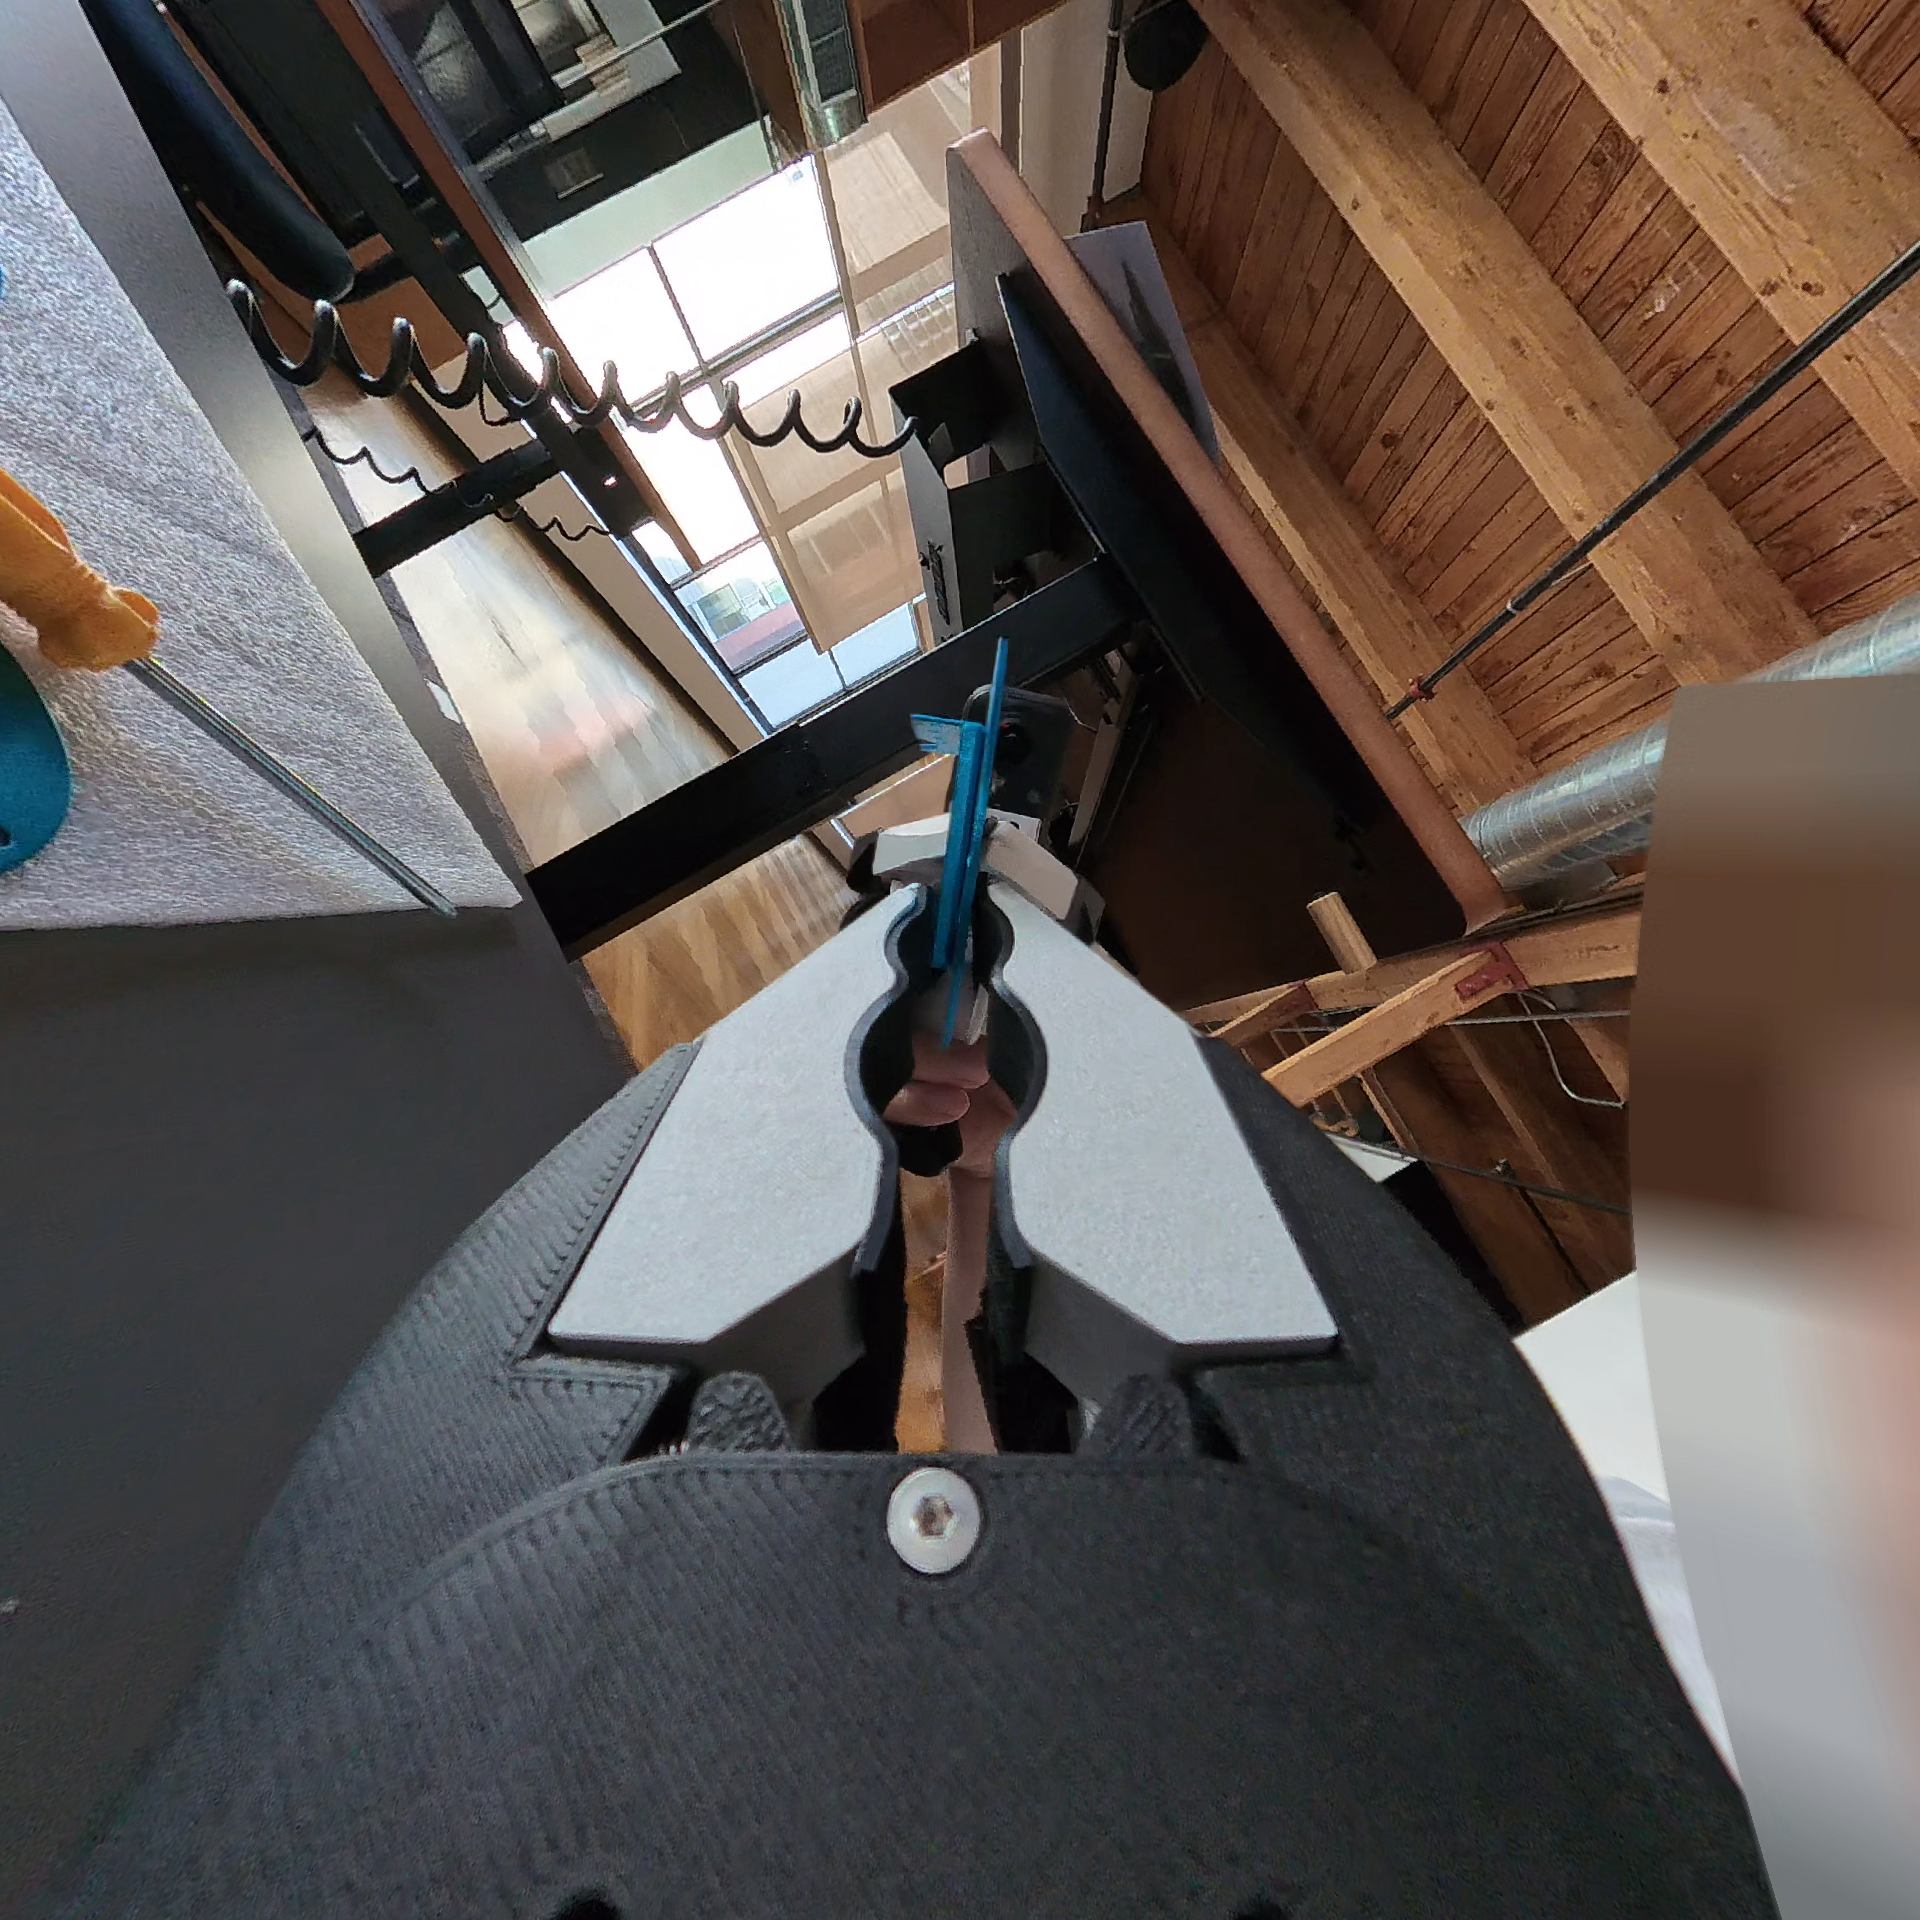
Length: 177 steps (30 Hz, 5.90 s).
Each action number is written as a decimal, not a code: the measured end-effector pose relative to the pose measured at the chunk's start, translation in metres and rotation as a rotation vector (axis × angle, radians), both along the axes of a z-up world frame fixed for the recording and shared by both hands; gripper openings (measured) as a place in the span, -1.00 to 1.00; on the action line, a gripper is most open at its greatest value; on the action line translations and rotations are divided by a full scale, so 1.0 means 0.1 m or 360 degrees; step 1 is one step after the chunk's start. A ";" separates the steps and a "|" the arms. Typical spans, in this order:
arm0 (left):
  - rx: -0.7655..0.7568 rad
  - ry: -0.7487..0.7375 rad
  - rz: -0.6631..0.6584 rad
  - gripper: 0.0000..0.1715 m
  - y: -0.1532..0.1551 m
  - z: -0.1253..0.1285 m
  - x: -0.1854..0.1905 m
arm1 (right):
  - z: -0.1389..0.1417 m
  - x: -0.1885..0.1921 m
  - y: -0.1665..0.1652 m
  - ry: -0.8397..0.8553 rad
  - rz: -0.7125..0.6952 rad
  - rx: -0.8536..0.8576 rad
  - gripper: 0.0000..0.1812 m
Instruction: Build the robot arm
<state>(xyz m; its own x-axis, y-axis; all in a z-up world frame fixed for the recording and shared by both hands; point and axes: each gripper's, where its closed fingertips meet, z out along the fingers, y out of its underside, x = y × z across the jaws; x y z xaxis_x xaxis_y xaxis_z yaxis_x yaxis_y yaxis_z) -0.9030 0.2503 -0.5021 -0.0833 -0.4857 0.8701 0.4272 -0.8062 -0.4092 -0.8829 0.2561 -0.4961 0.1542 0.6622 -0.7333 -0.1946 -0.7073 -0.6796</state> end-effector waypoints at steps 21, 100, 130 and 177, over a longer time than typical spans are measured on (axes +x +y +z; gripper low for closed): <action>0.0119 0.0238 0.0332 -0.97 0.20 -0.01 0.00 | -0.14 -0.25 0.05 -0.2047 -0.0061 0.1714 -0.86; 0.0339 0.0124 0.0534 -0.97 0.07 0.33 -0.09 | 0.22 -0.39 -0.08 -0.1596 -0.0622 0.1481 -0.96; 0.0348 -0.0010 0.0447 -0.96 -0.08 0.54 -0.04 | 0.41 -0.40 -0.27 -0.1522 -0.0634 0.1805 -0.71; 0.0321 0.0022 0.0465 -0.97 -0.09 0.52 0.01 | 0.36 -0.34 -0.26 -0.1823 -0.0776 0.1920 -0.73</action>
<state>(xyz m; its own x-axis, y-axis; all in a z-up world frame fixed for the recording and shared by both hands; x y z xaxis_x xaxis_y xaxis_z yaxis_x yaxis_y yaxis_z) -0.9019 0.2416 -0.4497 0.0956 -0.6494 0.7544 0.6212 -0.5533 -0.5549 -0.9168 0.2305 -0.4604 0.5366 0.4484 0.7148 0.7015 0.2337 -0.6733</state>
